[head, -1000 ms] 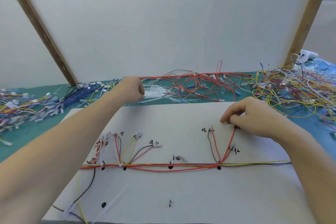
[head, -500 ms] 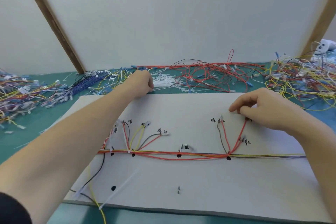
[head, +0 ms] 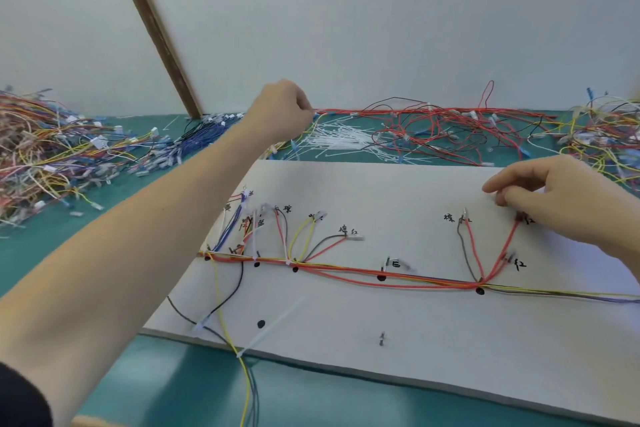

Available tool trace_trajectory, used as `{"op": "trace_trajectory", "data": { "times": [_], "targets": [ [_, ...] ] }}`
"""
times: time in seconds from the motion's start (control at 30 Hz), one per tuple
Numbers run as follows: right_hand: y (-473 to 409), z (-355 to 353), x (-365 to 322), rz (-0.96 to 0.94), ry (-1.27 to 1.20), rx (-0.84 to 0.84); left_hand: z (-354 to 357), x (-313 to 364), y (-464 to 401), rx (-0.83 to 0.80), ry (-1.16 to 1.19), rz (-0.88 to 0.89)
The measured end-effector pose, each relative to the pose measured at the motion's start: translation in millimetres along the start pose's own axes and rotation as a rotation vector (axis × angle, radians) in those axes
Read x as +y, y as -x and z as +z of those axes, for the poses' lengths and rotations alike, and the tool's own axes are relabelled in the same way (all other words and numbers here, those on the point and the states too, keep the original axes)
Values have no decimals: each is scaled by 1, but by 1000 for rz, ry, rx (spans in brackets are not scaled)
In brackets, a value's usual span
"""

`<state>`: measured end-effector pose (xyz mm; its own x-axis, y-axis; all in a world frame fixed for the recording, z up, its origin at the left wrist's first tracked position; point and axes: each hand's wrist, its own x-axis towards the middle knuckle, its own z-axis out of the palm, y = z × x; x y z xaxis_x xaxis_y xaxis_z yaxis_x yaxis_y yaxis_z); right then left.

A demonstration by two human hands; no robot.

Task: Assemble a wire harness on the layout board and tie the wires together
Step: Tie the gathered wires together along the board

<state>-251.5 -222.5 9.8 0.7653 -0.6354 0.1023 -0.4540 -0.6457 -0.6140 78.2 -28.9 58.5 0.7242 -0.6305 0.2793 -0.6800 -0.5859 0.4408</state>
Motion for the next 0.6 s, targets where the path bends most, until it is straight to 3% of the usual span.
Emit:
{"op": "trace_trajectory", "data": {
  "times": [0.17,0.37,0.5,0.6],
  "targets": [
    [2,-9,-2,-117,-62,165,-43,26,35,106,279,80],
    [4,-25,-11,-239,-156,269,-45,59,105,-144,204,336],
    [23,-10,-64,-375,-116,101,-45,66,128,-363,98,509],
    [34,11,-98,-496,-130,-17,-44,68,133,-386,143,562]
  ]
}}
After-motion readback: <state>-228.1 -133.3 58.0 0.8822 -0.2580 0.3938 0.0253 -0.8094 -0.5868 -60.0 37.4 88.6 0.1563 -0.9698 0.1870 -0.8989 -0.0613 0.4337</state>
